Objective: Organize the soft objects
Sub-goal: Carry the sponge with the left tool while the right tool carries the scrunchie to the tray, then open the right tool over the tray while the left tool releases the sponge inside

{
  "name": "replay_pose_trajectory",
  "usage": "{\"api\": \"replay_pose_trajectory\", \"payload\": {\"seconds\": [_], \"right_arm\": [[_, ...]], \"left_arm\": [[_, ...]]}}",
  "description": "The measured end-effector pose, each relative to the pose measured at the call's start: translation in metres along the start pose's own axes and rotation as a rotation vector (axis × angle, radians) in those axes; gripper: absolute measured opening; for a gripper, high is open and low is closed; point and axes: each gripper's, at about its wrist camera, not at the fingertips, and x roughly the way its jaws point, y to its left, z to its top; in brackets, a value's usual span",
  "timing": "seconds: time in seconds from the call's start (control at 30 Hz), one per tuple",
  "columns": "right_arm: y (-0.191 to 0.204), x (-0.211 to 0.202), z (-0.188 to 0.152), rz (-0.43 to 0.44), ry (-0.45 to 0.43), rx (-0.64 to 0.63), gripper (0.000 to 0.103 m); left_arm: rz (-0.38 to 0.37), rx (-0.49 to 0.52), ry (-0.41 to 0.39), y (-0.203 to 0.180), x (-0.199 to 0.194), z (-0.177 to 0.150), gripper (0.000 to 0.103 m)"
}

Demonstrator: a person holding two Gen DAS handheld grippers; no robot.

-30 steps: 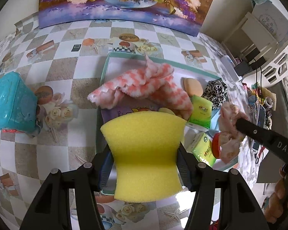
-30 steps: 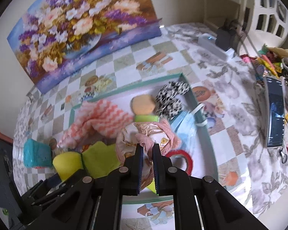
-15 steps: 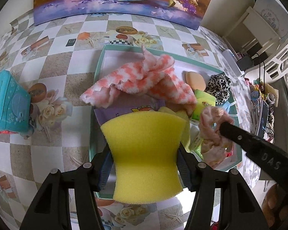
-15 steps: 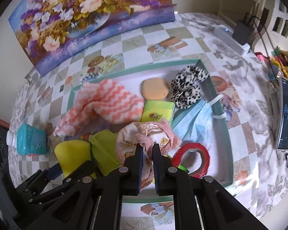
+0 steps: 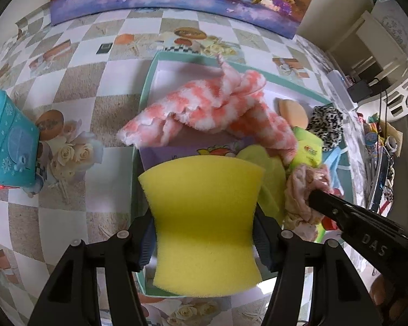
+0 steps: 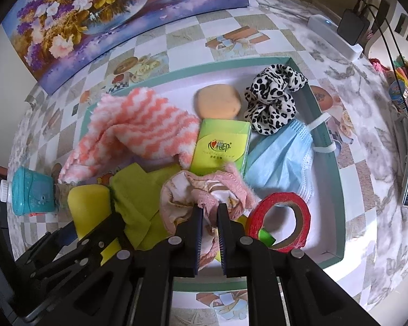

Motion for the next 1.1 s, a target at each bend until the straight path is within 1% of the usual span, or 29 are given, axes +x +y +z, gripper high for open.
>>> {"api": "replay_pose_trajectory", "payload": {"seconds": [0.27, 0.37, 0.4, 0.43, 0.47, 0.5, 0.57, 0.67, 0.87, 1.1], "right_arm": [[0.002, -0.001, 0.002, -0.004, -0.005, 0.002, 0.014], [0.003, -0.006, 0.002, -0.008, -0.014, 0.000, 0.016], [0.003, -0.008, 0.002, -0.011, -0.017, -0.001, 0.018], [0.003, -0.009, 0.002, -0.013, -0.020, -0.001, 0.018], [0.003, -0.011, 0.002, -0.014, -0.024, -0.002, 0.021], [0.004, -0.012, 0.002, -0.014, -0.027, -0.003, 0.023], [0.004, -0.015, 0.002, -0.017, -0.035, -0.004, 0.024], [0.004, -0.017, 0.002, -0.018, -0.041, -0.004, 0.024], [0.004, -0.022, 0.002, -0.018, -0.056, 0.000, 0.024], [0.004, -0.028, 0.002, -0.014, -0.075, 0.002, 0.024]], "left_arm": [[0.012, -0.015, 0.029, 0.002, 0.006, 0.000, 0.063], [0.018, 0.001, 0.018, -0.002, 0.000, 0.000, 0.065], [0.017, 0.007, 0.013, -0.004, -0.002, 0.001, 0.067], [0.014, 0.012, 0.009, -0.005, -0.005, 0.001, 0.071], [0.013, 0.014, 0.004, -0.005, -0.007, 0.002, 0.072], [0.013, 0.016, -0.001, -0.006, -0.009, 0.002, 0.072], [0.016, 0.020, -0.005, -0.005, -0.012, 0.002, 0.073], [0.023, 0.020, -0.005, -0.004, -0.015, 0.002, 0.073], [0.016, 0.020, -0.036, -0.005, -0.029, 0.002, 0.073], [0.010, -0.015, -0.064, 0.006, -0.041, 0.004, 0.073]]}}
